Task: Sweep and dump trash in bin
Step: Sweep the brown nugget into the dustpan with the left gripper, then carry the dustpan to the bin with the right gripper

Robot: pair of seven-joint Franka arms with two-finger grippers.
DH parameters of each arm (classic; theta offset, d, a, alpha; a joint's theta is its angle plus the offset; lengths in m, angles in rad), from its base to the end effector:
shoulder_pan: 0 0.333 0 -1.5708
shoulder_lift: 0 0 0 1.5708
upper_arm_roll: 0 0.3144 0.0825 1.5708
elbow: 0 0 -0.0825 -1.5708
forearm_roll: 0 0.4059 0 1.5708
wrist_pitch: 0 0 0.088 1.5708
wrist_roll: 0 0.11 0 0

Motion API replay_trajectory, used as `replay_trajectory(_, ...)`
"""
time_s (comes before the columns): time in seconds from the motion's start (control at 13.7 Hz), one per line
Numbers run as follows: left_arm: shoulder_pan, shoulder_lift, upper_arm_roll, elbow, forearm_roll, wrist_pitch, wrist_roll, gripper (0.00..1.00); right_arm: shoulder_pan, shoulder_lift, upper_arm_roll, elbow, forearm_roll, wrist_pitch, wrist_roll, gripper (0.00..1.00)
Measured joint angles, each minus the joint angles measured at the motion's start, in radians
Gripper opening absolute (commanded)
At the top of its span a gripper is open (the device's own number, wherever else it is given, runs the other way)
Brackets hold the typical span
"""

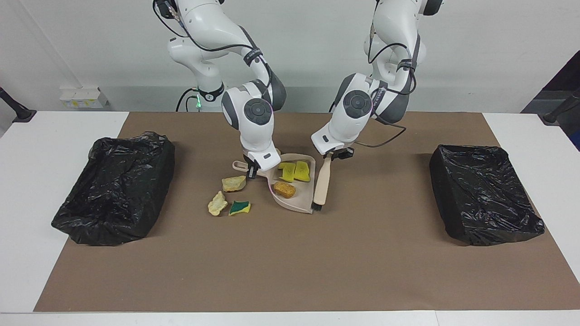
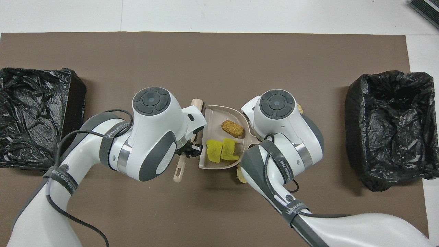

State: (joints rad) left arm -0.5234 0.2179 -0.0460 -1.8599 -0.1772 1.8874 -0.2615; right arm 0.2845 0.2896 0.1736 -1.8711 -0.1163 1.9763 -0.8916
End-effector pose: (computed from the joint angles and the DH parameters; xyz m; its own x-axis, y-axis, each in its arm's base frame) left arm 0.5067 -0.3392 0.3738 0.9432 -0.2402 -0.2296 -0.2205 -0.9694 0.1082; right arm 0.5601 0.2628 0.3318 0.1574 0.9762 -0.1495 0.9785 -0.1746 -0.1094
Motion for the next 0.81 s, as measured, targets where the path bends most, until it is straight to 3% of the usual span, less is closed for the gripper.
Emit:
replay_trajectory(0.37,-0.036,-0.019,-0.007,-0.037,0.0,0.003,-0.28,0.0,-0.01,-0.022,0.0,0.047,0.055,0.005,-0.061,0.0)
replay_trajectory(0.81,-0.198,-0.196,-0.012,-0.363,-0.003,0.21,-0.451,0.0,-0.133,-0.087,-0.003,0.076,0.125,-0.025,-0.21,0.0)
